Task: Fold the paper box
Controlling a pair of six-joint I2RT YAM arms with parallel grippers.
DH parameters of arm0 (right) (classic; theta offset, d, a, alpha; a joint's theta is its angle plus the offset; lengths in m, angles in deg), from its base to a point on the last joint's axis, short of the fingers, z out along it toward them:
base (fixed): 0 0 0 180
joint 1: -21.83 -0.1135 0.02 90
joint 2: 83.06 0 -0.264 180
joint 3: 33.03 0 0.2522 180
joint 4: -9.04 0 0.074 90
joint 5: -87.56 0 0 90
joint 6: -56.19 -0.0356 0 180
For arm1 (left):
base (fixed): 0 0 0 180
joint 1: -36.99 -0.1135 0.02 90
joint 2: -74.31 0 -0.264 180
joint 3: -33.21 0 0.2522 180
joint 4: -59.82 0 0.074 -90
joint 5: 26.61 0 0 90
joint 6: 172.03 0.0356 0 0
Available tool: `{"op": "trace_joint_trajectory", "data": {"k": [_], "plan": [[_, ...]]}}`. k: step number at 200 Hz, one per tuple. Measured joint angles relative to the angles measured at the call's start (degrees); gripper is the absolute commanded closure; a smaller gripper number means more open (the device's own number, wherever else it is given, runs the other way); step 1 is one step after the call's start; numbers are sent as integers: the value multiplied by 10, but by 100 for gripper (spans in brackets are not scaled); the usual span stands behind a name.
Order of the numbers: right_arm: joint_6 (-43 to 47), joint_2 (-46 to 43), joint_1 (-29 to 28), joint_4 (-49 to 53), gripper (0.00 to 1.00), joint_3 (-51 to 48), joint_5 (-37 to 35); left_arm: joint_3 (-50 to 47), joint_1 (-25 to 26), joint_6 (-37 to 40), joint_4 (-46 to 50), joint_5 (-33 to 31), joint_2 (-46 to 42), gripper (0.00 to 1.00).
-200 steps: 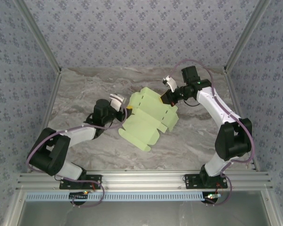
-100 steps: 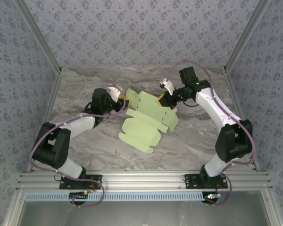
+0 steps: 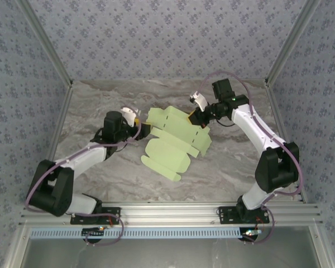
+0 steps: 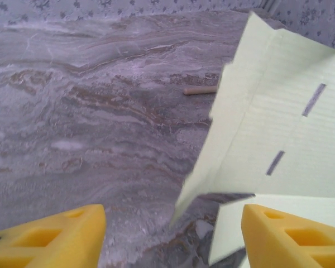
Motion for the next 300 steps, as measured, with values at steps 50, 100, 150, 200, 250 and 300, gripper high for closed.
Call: {"op": "trace_joint_trajectory", "data": {"k": [50,100,150,200,250,300], "plan": [[-11,0,0,0,100,0,-10,-79,26,-49,8,22,-97,22],[-15,0,-3,1,100,2,-15,-52,40,-55,8,57,-18,22],[-15,0,-5,1,100,10,-17,1,41,-57,-17,95,66,22],[-15,2,-7,1,100,12,-17,32,45,-65,-33,118,105,34],[-22,10,-8,1,100,17,-27,36,75,-70,-41,127,105,43],[-32,14,-9,1,100,19,-30,36,99,-70,-48,116,105,43]]}}
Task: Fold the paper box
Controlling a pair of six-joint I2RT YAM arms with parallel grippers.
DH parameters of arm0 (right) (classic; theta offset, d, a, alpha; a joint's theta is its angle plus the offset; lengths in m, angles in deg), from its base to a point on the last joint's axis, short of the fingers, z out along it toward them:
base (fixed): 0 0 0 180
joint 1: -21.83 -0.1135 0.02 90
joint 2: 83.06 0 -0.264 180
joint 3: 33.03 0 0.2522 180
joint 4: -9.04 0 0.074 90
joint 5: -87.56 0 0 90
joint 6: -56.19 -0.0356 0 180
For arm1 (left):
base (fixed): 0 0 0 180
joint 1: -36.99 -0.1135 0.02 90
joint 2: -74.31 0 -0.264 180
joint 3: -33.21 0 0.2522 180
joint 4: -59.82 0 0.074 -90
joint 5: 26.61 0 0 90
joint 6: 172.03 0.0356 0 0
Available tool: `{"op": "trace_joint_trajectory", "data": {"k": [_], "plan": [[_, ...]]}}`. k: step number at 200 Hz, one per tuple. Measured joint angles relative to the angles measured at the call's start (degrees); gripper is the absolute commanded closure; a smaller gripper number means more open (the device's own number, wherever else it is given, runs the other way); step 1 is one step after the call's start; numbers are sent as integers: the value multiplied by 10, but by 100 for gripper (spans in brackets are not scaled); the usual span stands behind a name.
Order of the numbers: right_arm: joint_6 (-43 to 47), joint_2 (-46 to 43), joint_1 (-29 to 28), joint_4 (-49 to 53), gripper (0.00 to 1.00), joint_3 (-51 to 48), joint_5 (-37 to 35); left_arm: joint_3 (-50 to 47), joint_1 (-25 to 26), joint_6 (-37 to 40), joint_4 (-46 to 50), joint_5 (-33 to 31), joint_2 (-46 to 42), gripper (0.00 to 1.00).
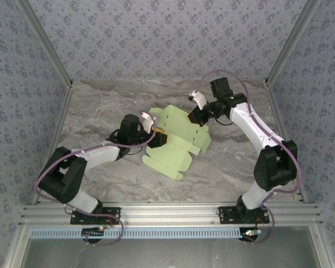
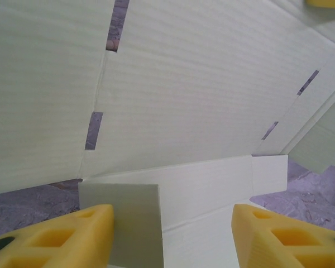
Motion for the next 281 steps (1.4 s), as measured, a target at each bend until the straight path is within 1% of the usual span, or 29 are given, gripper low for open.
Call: {"op": "trace_joint_trajectory", "data": {"k": [68,92,123,170,208,232,253,281], "plan": [[-9,2,-9,6,100,0,0,15,25,0,-18,-18,49,41],[-8,3,-9,9,100,0,-5,15,26,3,-18,-24,50,40],[-5,3,-9,10,100,1,-16,15,29,12,-14,-36,41,35],[10,3,-9,15,100,12,-38,-19,20,17,-4,-43,-49,32],[40,3,-21,15,100,12,-91,-63,-24,15,27,-56,-132,31],[69,2,-42,9,100,10,-135,-75,-47,8,54,-87,-182,30],[102,0,-66,-14,100,-5,-171,-86,-50,-7,67,-122,-219,30],[150,0,-102,-62,100,-45,-226,-106,-50,-31,78,-166,-242,30]]}}
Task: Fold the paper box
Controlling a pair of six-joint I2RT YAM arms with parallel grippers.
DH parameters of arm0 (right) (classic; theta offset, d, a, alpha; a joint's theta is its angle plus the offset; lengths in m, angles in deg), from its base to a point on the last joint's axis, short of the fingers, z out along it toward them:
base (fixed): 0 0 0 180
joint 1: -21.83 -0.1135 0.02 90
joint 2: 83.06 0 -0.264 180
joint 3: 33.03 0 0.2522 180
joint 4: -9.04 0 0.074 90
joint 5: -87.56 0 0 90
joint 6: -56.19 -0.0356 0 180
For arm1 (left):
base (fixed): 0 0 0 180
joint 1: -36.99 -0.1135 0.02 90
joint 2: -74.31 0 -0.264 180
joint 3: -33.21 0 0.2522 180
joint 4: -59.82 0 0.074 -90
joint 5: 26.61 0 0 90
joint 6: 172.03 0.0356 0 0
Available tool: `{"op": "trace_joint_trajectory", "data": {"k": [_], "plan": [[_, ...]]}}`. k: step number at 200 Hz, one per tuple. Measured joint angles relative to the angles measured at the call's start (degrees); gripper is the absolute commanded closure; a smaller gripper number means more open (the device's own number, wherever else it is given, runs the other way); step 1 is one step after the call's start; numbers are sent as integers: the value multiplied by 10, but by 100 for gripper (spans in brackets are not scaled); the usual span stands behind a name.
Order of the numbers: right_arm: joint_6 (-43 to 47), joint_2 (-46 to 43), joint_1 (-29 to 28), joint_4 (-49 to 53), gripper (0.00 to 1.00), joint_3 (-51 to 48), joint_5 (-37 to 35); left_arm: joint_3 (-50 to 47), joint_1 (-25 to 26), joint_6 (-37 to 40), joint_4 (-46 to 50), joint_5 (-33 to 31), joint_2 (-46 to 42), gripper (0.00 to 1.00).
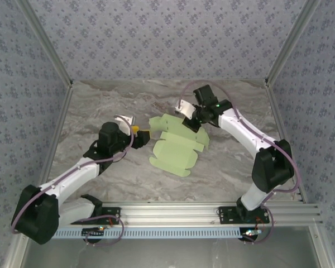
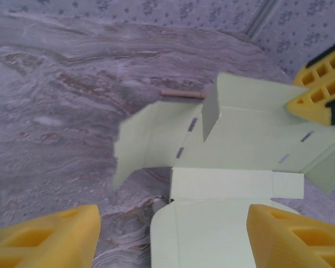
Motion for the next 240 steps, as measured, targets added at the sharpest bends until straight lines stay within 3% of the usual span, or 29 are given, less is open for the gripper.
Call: {"op": "trace_joint_trajectory", "data": {"k": [100,169,240], "plan": [[106,-24,-73,-266,100,-217,-147,-40,-4,-24,20,-106,-32,29],[170,-100,-80,-424,100,-300,-169,-40,-31,-15,-5,-80,22,28],[267,-103,-89,-549,100,-363,-205,-12,-57,11,-19,-61,117,29]]}}
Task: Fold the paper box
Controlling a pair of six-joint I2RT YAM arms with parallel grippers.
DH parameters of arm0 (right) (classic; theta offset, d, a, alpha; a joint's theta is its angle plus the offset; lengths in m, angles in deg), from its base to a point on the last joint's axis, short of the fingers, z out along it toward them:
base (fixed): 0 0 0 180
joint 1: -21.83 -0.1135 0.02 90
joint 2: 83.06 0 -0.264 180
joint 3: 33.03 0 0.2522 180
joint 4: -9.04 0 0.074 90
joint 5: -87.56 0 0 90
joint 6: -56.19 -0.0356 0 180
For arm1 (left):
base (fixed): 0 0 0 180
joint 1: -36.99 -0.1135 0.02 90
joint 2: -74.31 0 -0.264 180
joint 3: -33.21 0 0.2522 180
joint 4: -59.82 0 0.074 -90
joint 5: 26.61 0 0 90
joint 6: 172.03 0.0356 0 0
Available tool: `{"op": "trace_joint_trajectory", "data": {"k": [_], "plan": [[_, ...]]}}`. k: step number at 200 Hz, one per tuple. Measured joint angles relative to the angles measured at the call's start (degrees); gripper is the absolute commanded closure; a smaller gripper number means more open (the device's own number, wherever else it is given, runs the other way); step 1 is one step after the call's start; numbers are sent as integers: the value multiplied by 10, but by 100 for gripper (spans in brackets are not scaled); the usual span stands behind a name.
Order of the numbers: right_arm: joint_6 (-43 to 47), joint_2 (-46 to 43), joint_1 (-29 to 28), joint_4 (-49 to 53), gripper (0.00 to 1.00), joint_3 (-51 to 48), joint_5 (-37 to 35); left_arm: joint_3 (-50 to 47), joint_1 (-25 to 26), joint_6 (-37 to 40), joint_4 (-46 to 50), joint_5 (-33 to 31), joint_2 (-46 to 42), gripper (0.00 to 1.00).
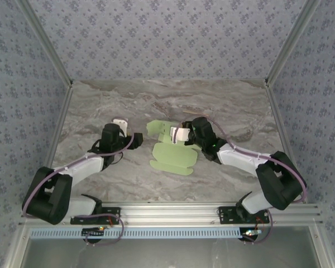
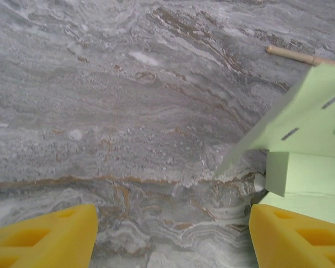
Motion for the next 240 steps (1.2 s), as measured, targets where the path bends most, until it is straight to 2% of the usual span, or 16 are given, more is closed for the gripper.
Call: {"op": "trace_joint_trajectory", "data": {"k": [35,83,151,240], "plan": [[51,15,-12,-67,100,-31,-20,42,-20,30,-2,26,48,31],[93,25,-15,-117,100,-40,-30,85,-55,35,19,45,97,32],[131,46,-17,-173,100,-57,-34,206,-56,46,102,53,195,37],[154,83,-9,-258,100,-81,-36,257,-56,90,151,90,255,41]]}}
